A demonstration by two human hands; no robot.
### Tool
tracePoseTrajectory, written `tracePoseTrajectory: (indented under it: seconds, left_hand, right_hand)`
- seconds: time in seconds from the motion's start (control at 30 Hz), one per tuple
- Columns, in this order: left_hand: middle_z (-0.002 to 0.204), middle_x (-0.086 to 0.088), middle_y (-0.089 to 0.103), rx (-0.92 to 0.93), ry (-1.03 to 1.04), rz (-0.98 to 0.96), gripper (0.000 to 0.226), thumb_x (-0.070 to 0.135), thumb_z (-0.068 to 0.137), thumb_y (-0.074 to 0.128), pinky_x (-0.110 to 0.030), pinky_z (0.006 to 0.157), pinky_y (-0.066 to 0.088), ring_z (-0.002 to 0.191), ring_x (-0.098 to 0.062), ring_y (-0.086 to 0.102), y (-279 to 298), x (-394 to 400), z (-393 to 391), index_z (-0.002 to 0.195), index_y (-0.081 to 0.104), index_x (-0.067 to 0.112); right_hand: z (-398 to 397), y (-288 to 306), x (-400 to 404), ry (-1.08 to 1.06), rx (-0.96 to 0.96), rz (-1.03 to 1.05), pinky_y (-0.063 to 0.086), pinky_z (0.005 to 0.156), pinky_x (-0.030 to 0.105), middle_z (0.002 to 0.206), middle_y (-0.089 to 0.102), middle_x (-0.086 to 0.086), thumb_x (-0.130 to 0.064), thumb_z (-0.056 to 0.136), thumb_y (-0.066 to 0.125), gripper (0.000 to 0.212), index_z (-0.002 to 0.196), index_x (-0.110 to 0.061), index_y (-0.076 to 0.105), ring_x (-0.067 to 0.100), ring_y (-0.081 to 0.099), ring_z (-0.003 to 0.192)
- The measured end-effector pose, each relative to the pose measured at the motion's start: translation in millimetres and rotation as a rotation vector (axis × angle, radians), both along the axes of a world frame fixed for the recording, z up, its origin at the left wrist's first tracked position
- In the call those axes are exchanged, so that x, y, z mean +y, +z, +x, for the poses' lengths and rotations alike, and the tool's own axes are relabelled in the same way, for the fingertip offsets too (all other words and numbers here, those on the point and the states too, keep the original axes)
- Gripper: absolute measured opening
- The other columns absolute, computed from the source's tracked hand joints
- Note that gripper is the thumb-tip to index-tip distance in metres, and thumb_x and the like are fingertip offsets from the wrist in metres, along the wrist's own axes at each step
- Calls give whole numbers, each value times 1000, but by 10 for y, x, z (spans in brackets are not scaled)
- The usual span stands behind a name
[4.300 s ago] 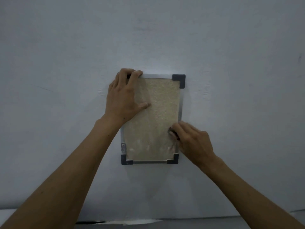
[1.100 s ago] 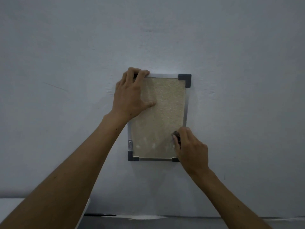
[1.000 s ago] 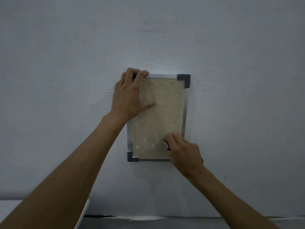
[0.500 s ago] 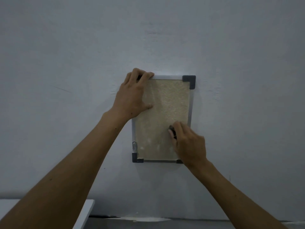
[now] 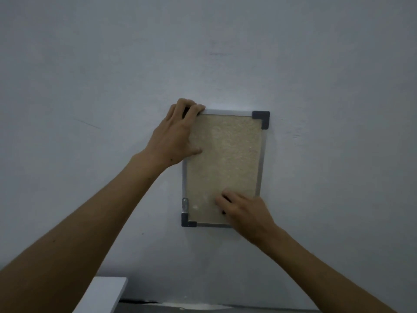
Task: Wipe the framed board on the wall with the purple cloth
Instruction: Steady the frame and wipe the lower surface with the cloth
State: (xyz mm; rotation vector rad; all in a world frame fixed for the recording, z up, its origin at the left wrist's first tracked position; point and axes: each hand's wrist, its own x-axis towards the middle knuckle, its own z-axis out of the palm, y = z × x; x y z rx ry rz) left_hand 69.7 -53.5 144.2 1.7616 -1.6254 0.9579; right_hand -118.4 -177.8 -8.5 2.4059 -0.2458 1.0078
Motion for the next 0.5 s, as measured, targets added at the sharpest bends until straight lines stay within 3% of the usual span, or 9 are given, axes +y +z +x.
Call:
tracePoseTrajectory:
  seconds: [0.1, 0.2, 0.3, 0.37, 0.5]
  left_hand:
    - [137, -2, 36, 4, 6, -35, 100, 39, 60, 91, -39, 84, 55, 122, -19, 39, -1, 28, 23, 143, 39, 20]
    - [133, -1, 38, 22, -13, -28, 101, 38, 58, 92, -41, 84, 56, 119, -17, 41, 28, 40, 51, 142, 40, 20]
    - [132, -1, 40, 29, -27, -8, 101, 37, 57, 93, -41, 90, 54, 117, -17, 42, 57, 58, 101, 142, 41, 20]
    - [131, -1, 41, 26, -31, -8, 100, 36, 57, 93, -40, 92, 52, 115, -16, 42, 60, 64, 120, 142, 42, 21]
    - [131, -1, 40, 39, -37, -31, 99, 35, 57, 93, -41, 92, 53, 118, -18, 42, 42, 46, 98, 141, 42, 21]
  right_hand:
    - [30, 62, -32, -13, -182, 130, 46, 42, 28, 98, 58, -10, -36, 101, 56, 11, 100, -26, 60, 9, 57, 67]
    - [76, 90, -30, -11, -424, 211, 45, 44, 22, 99, 60, -10, -37, 99, 61, 12, 98, -24, 63, 7, 56, 65]
    - [161, -60, 4, 18, -276, 141, 38, 46, 18, 99, 59, -10, -27, 96, 68, 8, 99, -24, 63, 8, 56, 67]
    - [175, -89, -1, 24, -195, 88, 41, 45, 20, 99, 58, -9, -27, 97, 67, 7, 100, -23, 61, 9, 56, 68]
    - [191, 78, -8, -77, -606, 331, 47, 43, 27, 92, 60, -1, -38, 99, 61, 22, 99, -16, 59, 17, 58, 59]
